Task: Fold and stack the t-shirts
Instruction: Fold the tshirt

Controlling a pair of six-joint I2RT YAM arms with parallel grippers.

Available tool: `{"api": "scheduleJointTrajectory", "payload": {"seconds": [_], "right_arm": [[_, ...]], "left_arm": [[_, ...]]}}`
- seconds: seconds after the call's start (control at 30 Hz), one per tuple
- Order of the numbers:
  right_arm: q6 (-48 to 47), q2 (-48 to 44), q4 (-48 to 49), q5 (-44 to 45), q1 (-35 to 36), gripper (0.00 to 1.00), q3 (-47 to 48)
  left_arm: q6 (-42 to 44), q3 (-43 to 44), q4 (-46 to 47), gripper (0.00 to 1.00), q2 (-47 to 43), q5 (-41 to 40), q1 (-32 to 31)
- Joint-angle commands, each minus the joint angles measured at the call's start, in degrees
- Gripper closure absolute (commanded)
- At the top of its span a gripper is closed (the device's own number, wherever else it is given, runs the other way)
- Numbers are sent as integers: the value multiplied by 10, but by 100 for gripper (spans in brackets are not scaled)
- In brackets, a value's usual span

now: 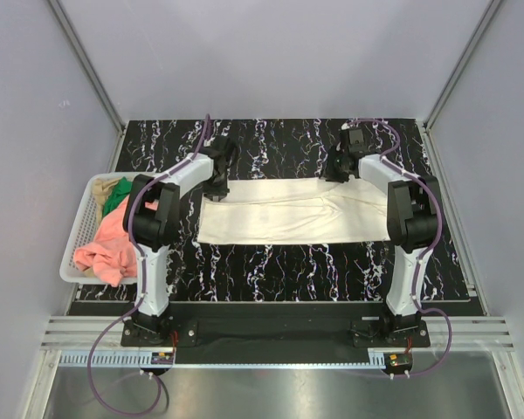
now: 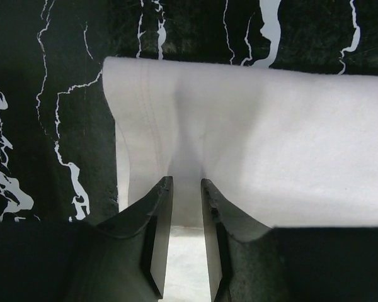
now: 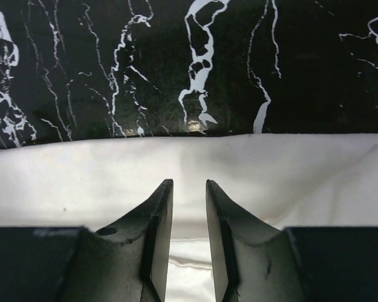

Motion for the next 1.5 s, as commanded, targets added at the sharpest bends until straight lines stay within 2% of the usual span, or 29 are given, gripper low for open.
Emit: {"api": "scheduleJointTrajectory", "payload": {"seconds": [0.0,0.4,0.63,0.9,1.13,1.3,1.47], "right_arm": [[-12,-9,9,38,1,66,-21],[-11,-80,9,78,1,71,-106],[-17,-93,23,86,1,73,-105],[6,-118,23,100,1,73,-142],[9,-122,19,119,1,72,-162],[15,-124,14,113,2,72,-167],[-5,-174,-16,101,1,71,-148]], "left_arm": [[-13,-11,5,71,-23,-25,6],[-26,-48,7,71,-44,-23,30],[-19,-27,7,66,-53,-16,31],[-11,-15,4,73,-38,-23,32],[-15,7,-10,71,-24,-29,36],[-4,42,-33,69,-40,-36,35],[12,65,-42,66,-102,-16,29]]}}
